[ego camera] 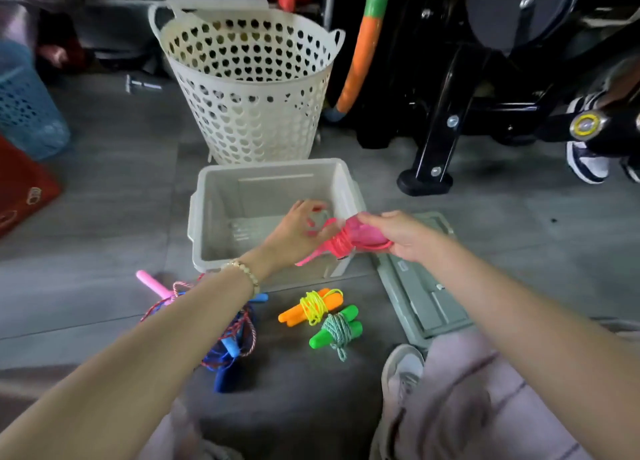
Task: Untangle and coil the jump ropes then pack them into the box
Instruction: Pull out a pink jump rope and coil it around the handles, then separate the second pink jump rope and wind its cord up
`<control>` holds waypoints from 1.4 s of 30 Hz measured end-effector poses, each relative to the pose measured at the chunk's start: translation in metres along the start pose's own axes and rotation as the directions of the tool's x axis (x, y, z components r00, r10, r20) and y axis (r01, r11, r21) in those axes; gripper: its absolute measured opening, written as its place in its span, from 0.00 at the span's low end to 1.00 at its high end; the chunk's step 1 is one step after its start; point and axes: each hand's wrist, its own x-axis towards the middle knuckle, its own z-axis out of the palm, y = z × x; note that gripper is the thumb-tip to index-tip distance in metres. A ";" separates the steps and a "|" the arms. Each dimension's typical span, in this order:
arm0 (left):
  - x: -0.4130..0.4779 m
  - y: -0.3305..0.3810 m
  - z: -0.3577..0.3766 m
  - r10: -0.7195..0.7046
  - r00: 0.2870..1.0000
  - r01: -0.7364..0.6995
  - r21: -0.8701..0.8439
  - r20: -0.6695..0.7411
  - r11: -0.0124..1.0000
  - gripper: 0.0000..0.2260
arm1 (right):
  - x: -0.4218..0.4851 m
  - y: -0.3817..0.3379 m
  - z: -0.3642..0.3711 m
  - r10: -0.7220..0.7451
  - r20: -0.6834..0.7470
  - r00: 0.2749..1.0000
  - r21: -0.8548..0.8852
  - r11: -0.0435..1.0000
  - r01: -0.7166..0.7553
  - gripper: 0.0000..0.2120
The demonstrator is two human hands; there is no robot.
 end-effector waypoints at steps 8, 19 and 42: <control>-0.026 -0.092 0.058 -0.460 0.701 0.706 -0.437 0.545 0.557 0.08 | 0.037 0.120 -0.034 0.129 0.032 0.991 0.108 0.985 -0.132 0.06; -0.046 -0.158 0.115 -0.695 0.710 0.674 -0.393 0.110 0.626 0.30 | 0.086 0.221 -0.002 0.076 -0.031 0.997 -0.119 0.990 -0.080 0.13; -0.138 -0.207 -0.051 -0.509 0.828 0.557 0.248 -0.234 0.793 0.08 | 0.067 0.171 0.145 -0.196 0.407 0.892 -0.443 0.811 0.381 0.14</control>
